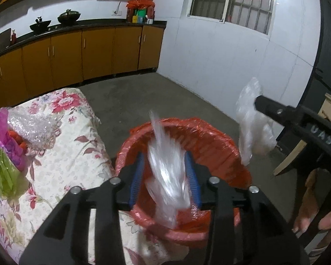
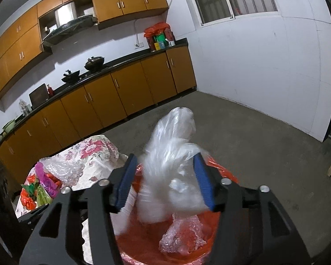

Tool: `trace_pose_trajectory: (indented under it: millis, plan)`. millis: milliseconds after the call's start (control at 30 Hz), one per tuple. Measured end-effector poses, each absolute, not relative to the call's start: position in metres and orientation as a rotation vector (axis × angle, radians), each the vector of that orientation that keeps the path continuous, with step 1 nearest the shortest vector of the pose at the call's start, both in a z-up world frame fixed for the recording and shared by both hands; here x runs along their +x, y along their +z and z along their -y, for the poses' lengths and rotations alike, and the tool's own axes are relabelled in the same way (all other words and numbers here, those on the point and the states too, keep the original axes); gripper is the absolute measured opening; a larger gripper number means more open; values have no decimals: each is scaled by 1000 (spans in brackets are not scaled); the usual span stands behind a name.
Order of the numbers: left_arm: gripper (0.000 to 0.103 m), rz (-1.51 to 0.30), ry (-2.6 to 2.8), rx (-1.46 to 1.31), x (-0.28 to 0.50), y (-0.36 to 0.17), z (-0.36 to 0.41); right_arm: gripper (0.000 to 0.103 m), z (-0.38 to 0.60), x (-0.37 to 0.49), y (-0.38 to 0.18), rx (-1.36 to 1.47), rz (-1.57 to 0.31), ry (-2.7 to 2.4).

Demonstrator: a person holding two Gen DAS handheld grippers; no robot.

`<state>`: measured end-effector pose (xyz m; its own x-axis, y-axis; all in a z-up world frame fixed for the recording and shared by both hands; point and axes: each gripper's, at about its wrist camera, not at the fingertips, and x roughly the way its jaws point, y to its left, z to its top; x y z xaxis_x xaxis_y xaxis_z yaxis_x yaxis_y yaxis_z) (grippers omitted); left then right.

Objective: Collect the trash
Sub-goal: 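Carry both clear bags to the red basket and release them, then grasp the yellow-green bag with the right tool while the left tool grasps a red bag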

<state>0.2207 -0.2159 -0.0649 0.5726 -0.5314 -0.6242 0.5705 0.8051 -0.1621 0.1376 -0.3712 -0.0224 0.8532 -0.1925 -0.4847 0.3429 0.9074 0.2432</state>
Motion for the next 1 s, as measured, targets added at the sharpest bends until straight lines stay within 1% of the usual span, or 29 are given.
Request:
trace_pose_trajectory:
  millis: [233,300,667,833,1000]
  plan:
    - [49,-723,-557,33,229,-72,189,59,371,133,-22,324,-479,-293]
    - [50,-723,-528,24,230,-72,178,59,368,134,-20,320,-479,-292]
    - [67,-645,-327,42,227,-63,117,59,331,150,-15,247,-500,-206]
    - [70,-624,-232,37,227,-62,78,59,299,166,-16,222,-521,-127]
    - [71,-626,-131,18,229,-67,33,58,258,184,-19,188,-545,-32]
